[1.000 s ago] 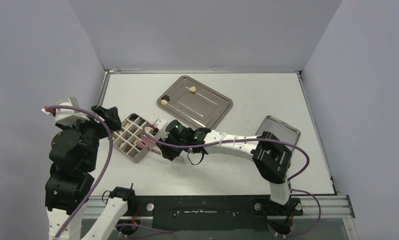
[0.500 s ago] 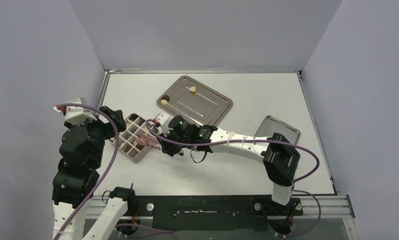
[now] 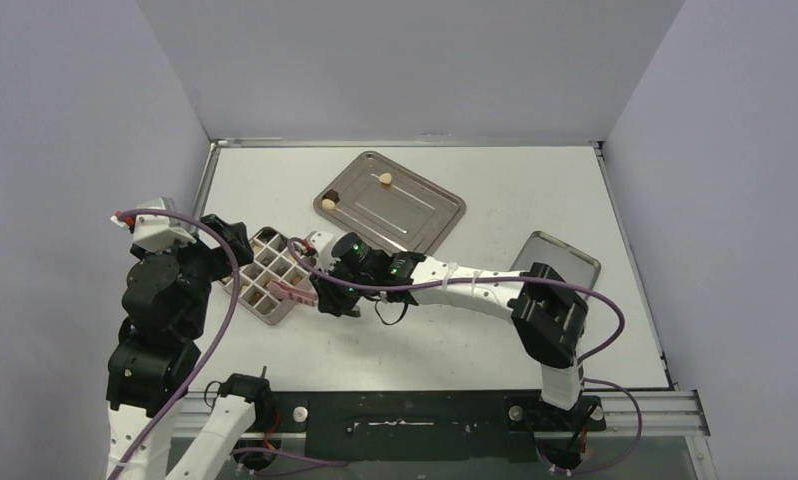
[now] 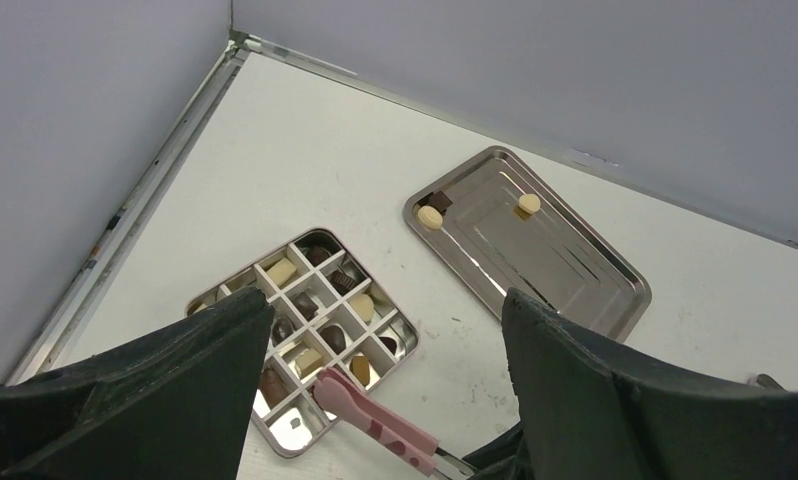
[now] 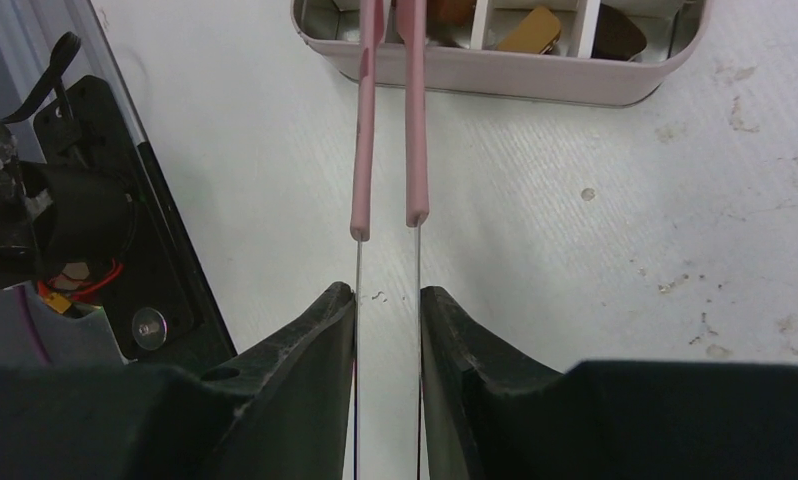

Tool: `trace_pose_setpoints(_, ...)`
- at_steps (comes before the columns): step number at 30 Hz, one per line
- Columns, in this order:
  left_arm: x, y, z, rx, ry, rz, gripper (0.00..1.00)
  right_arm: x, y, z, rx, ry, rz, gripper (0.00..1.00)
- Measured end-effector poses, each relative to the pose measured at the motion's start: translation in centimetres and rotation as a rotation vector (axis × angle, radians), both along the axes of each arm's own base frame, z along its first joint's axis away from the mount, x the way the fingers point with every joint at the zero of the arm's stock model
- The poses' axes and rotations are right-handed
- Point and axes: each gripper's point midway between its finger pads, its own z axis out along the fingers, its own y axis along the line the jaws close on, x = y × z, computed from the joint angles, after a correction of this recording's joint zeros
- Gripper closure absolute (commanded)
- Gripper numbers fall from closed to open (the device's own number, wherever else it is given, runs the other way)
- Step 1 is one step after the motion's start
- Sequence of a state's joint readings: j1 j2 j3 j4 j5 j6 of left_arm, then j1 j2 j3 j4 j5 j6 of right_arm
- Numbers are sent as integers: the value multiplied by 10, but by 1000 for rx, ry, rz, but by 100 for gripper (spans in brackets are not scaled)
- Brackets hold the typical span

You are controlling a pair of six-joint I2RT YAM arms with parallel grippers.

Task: Pack the chocolate
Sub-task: Pick up the fake chocolate from the plate.

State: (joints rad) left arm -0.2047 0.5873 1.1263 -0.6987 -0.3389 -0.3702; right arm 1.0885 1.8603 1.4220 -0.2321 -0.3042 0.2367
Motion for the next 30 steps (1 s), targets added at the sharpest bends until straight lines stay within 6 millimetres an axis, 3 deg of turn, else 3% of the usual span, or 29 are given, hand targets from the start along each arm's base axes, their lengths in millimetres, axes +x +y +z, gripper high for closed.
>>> trace_pose_setpoints(7,-1,1,0,2,-2,8,17,-5,5,-27,-54,60,3,76)
trace_pose_setpoints(17,-2,2,2,2,-8,10,17,4,8,-10,-32,31,-34,76)
trace_pose_setpoints(21,-2,2,2,1,-9,9,17,13,2,13,4,-8,-58,76)
trace_pose_setpoints(25,-2,1,1,0,-11,4,17,47,-17,42,34,-87,-140,75)
trace_pose_setpoints(30,4,-5,-17,-4,13,-16,17,125,-75,51,-39,-213,-351,73)
